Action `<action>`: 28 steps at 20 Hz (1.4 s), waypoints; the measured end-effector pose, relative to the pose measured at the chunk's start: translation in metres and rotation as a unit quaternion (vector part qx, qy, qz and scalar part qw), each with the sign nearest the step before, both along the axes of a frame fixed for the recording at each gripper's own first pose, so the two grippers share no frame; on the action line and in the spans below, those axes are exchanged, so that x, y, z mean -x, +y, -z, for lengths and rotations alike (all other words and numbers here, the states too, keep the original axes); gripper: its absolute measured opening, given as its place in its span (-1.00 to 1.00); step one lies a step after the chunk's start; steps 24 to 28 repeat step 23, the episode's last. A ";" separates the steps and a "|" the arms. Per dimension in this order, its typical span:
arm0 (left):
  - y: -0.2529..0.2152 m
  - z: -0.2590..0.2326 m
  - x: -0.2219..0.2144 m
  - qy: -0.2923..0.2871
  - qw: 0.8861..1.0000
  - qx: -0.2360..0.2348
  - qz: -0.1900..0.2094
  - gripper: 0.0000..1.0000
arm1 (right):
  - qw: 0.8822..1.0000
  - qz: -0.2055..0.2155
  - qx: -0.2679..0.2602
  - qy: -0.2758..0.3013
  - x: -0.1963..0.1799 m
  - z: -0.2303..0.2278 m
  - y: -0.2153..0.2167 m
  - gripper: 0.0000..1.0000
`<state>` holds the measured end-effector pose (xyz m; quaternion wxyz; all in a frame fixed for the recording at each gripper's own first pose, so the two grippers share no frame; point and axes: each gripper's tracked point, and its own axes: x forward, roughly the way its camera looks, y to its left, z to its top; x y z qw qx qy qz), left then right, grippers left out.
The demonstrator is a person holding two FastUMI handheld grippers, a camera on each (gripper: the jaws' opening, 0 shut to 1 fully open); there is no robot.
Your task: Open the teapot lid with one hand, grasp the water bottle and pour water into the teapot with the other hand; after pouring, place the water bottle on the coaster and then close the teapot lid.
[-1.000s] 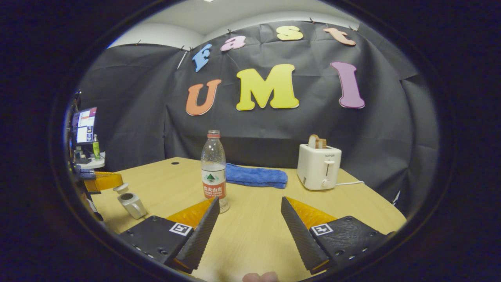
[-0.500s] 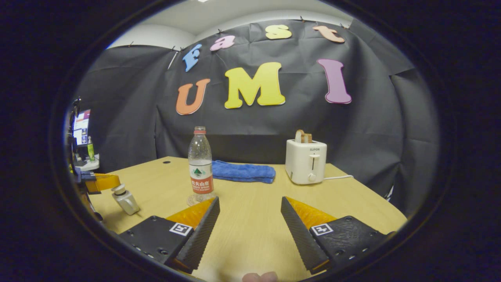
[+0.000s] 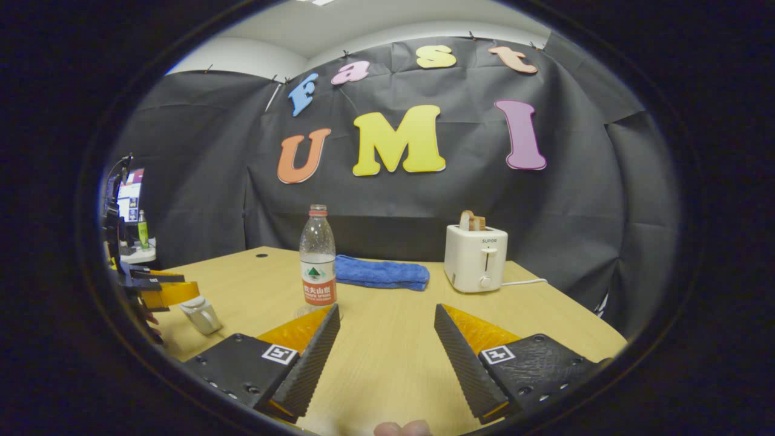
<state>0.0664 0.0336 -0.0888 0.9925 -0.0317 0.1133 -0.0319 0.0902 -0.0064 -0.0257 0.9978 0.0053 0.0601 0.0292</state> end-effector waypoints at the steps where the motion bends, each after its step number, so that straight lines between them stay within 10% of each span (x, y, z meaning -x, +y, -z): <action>1: 0.000 -0.006 -0.005 -0.016 1.000 -0.004 -0.007 0.68 | 1.000 0.000 -0.003 -0.004 0.001 -0.002 0.001 0.88; 2: 0.001 -0.024 0.000 -0.038 0.999 -0.007 -0.014 1.00 | 1.000 0.004 -0.007 -0.013 0.002 -0.005 0.001 0.88; 13: -0.067 -0.092 0.021 -0.118 0.993 0.016 0.022 0.99 | 0.994 0.077 0.002 -0.076 0.051 -0.042 -0.015 0.90; 28: -0.077 -0.100 0.055 -0.120 0.992 -0.003 0.025 0.99 | 0.993 0.068 0.020 -0.094 0.082 -0.062 -0.002 0.89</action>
